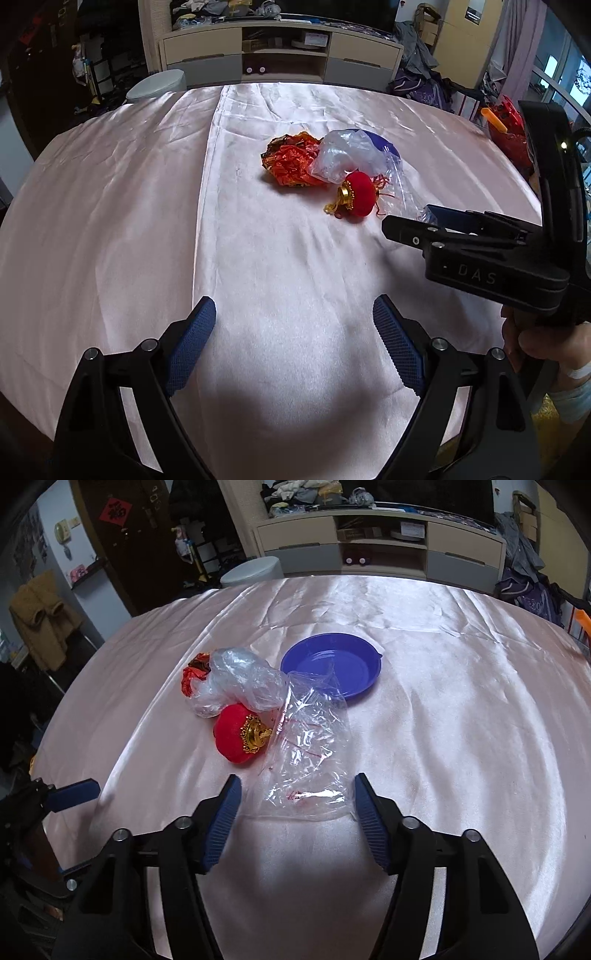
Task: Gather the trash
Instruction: 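Move both open tools back over the remaining trash on the bed, then grasp the red lantern ornament with the left tool while the right tool grasps the clear bag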
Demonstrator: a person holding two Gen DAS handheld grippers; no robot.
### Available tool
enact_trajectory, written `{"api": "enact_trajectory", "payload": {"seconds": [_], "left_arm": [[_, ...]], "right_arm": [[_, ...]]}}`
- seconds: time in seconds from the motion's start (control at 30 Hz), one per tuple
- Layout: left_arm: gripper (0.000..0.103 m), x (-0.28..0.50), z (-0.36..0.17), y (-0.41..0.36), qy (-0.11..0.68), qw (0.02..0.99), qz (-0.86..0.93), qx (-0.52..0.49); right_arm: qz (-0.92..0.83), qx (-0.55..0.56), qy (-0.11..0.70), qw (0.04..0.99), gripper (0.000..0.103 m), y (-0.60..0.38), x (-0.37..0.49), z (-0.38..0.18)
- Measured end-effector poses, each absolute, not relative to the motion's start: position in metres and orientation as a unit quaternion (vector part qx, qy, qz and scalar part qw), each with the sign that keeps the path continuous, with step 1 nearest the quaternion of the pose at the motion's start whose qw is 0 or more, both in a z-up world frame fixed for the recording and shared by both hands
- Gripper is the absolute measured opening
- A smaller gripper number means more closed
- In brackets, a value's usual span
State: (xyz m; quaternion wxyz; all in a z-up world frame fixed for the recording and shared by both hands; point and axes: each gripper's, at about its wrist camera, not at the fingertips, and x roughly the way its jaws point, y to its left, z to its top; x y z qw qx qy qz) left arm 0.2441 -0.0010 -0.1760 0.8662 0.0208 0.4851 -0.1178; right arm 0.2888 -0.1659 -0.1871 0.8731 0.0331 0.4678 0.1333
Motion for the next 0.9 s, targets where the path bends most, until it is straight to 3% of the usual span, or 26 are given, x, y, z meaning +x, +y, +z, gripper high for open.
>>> {"api": "enact_trajectory", "payload": {"seconds": [0.4,0.5,0.67,0.9], "left_arm": [[0.081,0.281,-0.177,-0.041,0.478,0.864,-0.152,0.046],[0.073,0.290,-0.180,-0.053,0.479,0.861,-0.163,0.048],[0.071,0.308,-0.186,-0.068,0.481,0.860,-0.167,0.036],[0.053,0.328,-0.194,-0.080,0.485,0.856,-0.172,0.032]], "right_arm": [[0.111,0.073,0.459,0.878,0.053,-0.218,0.299,-0.176],[0.102,0.077,0.455,0.881,0.052,-0.230,0.300,-0.172],[0.103,0.076,0.460,0.879,0.052,-0.239,0.301,-0.174],[0.109,0.069,0.474,0.871,0.052,-0.240,0.304,-0.185]]}}
